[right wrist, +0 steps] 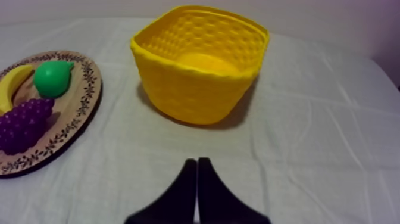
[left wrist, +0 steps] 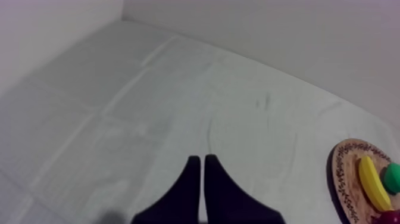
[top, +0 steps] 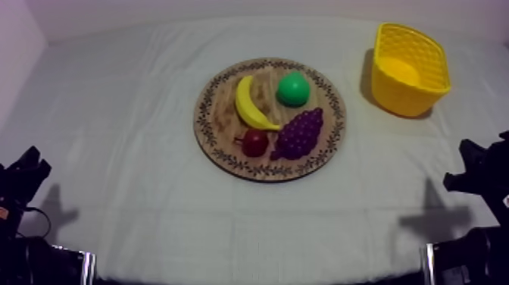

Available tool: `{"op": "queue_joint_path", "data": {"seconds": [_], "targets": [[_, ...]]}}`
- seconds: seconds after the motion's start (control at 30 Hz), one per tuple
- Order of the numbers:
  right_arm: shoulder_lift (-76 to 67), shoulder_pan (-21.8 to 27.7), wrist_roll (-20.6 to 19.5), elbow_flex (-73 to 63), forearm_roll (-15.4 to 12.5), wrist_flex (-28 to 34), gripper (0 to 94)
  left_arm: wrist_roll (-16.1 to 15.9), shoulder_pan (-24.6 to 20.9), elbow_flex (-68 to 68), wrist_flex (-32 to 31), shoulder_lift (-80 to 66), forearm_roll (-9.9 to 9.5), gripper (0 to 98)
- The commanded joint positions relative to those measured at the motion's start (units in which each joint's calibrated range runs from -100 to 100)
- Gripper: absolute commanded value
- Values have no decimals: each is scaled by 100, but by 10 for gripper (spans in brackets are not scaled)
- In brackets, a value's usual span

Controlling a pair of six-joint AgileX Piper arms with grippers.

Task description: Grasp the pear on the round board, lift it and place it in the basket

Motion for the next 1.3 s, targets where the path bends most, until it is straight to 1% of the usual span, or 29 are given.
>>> {"op": "queue_joint_path", "data": {"seconds": [0.0, 0.67, 0.8, 1.07, 1.27], "targets": [[-2, -15, -67, -178, -32, 684, 7, 0, -3, 0, 2, -4, 0, 1], [-2, -50, 9, -187, -24, 684, 8, 0, -3, 0, 2, -4, 0, 1], [82, -175, 56, -271, -19, 779, 8, 0, -3, 0, 2, -4, 0, 1], [1061, -602, -242, -1422, 291, 773, 8, 0, -3, 0, 2, -4, 0, 1], [2143, -1074, -824, -2877, 739, 1032, 8, 0, -3, 0, 2, -4, 0, 1]]}}
